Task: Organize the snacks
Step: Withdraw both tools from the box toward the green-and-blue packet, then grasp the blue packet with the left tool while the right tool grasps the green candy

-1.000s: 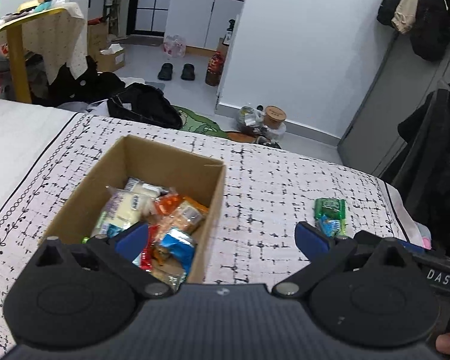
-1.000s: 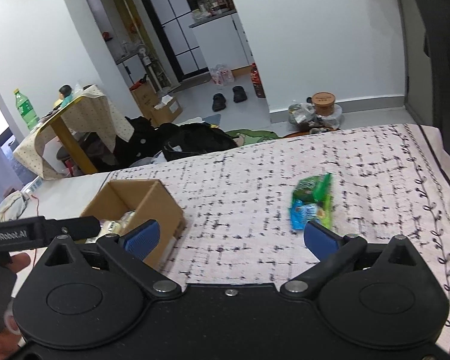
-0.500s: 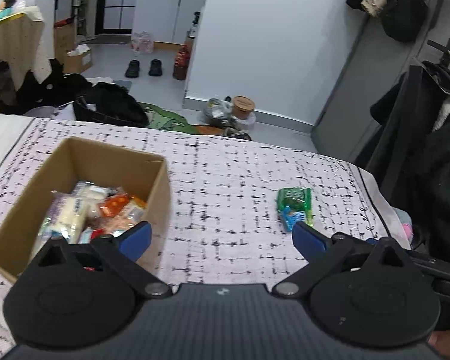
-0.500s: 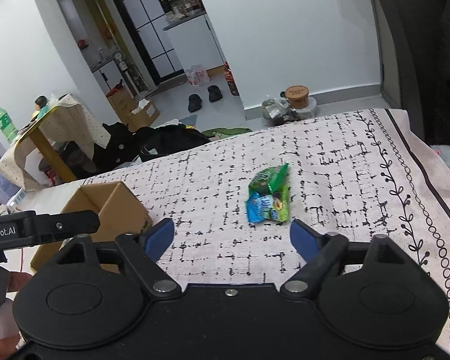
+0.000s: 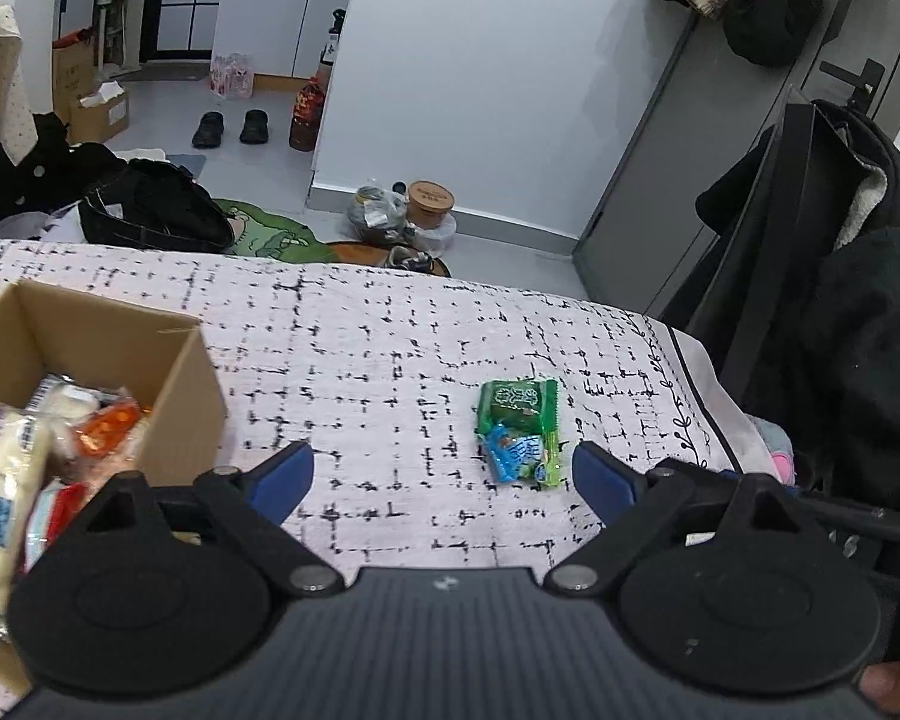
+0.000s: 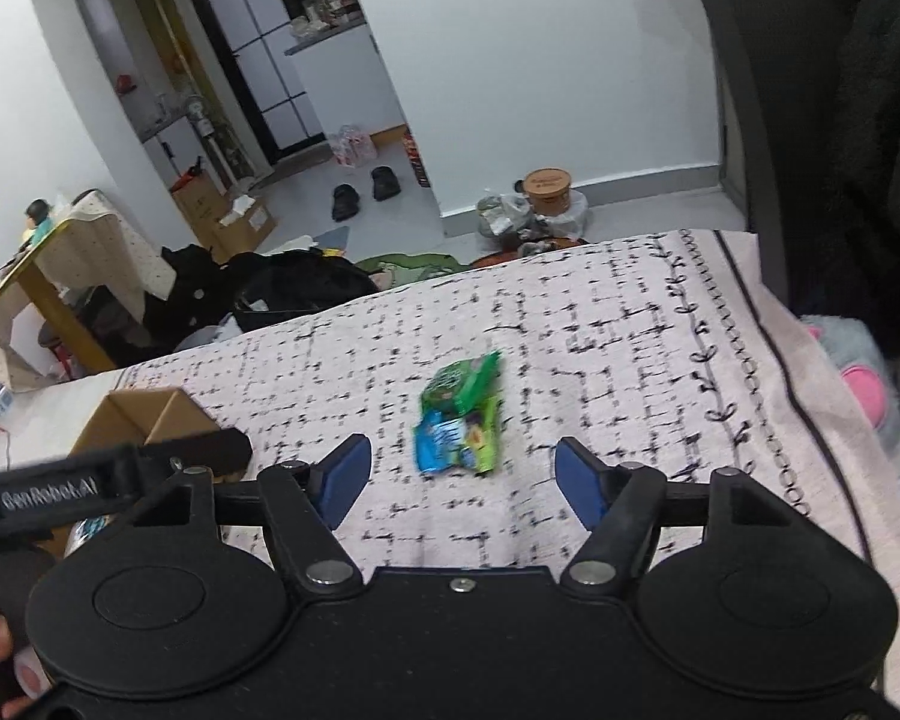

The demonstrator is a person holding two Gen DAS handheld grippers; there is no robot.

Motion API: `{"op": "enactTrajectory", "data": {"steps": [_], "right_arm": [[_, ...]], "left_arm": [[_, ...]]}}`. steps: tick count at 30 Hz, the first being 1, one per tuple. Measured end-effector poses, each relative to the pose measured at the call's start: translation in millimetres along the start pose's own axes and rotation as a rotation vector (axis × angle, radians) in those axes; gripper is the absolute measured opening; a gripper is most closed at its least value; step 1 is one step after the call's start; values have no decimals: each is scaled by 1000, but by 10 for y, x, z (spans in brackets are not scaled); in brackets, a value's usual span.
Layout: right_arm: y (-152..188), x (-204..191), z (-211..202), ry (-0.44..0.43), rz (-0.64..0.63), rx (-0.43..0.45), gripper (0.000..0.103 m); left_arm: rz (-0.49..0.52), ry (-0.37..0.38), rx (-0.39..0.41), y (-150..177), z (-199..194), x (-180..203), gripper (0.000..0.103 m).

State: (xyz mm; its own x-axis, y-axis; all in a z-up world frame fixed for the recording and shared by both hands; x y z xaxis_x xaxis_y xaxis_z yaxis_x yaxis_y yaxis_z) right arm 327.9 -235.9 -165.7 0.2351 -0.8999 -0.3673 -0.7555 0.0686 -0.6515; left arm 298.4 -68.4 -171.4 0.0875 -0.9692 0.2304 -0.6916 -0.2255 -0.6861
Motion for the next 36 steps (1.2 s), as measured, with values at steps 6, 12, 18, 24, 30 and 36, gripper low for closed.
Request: {"op": "enactTrajectory", "data": {"steps": [6, 12, 18, 24, 30, 36], "right_arm": [[-170, 49, 55, 26, 17, -6, 67], [-286, 107, 174, 36, 42, 3, 68], [-207, 176, 372, 22, 84, -14, 68], [-114, 203, 546, 10, 114, -27, 68], [-68, 343, 631, 7, 164, -41, 67], [-79, 486, 675, 23, 215, -24, 65]], "left_arm": [[-15, 14, -14, 13, 197, 114, 89], [-51, 17, -25, 16, 399, 166, 84], [-75, 22, -26, 40, 582, 192, 84], [-104, 26, -58, 119, 823, 165, 79], [-107, 38, -88, 184, 1082, 200, 74], [-103, 61, -108, 210, 1335, 321, 72]]}}
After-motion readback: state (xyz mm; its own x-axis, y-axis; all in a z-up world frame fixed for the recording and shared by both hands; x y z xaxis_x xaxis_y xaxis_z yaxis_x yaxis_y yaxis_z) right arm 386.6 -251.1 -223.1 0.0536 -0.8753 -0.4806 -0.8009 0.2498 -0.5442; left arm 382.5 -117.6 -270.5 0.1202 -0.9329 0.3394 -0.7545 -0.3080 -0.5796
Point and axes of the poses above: each gripper's, at about its wrist camera, not at the fingertips, and z roughly the way its jaws point, x to its right, y to its underside, the point moved 10 cm from there along z, roughly the way its jaws point, and after that the axes turned 3 degrees about z, right-handed, at the moved point
